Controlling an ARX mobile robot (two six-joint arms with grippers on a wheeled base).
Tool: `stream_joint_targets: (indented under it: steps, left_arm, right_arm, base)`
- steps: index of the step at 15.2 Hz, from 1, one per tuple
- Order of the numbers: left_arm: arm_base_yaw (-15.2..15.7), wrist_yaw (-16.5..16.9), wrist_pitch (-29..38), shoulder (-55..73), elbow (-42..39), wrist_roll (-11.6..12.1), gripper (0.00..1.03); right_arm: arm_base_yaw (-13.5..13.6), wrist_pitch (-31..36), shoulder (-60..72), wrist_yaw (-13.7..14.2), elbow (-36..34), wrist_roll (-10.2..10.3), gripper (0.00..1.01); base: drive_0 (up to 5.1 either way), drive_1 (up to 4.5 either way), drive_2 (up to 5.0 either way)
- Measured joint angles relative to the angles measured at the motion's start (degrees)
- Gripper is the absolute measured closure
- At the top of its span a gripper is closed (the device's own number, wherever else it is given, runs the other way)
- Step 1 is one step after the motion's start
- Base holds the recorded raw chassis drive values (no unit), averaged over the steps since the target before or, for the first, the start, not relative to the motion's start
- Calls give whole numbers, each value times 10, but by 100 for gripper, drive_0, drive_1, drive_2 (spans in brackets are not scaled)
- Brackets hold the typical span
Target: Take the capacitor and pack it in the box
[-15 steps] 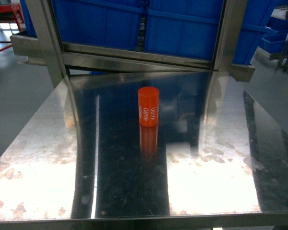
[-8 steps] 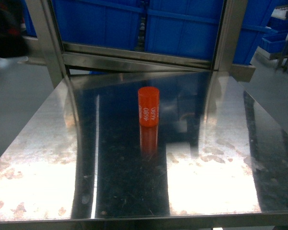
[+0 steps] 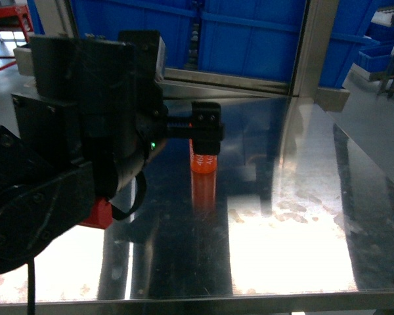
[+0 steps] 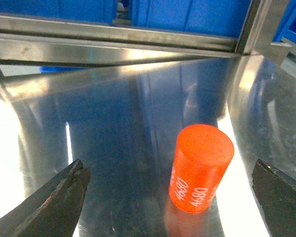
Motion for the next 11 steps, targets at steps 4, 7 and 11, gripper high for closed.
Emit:
stream_joint_targets:
  steps: [4,7,11]
  left_arm:
    - [-16,-1,-16,56,54,0,5]
    - [-16,0,-46,98,89,-8,5]
    - [-10,13,-106,183,205,-30,5]
  right_arm:
    - [0,0,0,0,0,0,3]
    - [0,0,0,0,0,0,3]
    - [0,0,0,0,0,0,3]
  base:
    - [0,0,0]
    - [0,0,0]
    - [0,0,0]
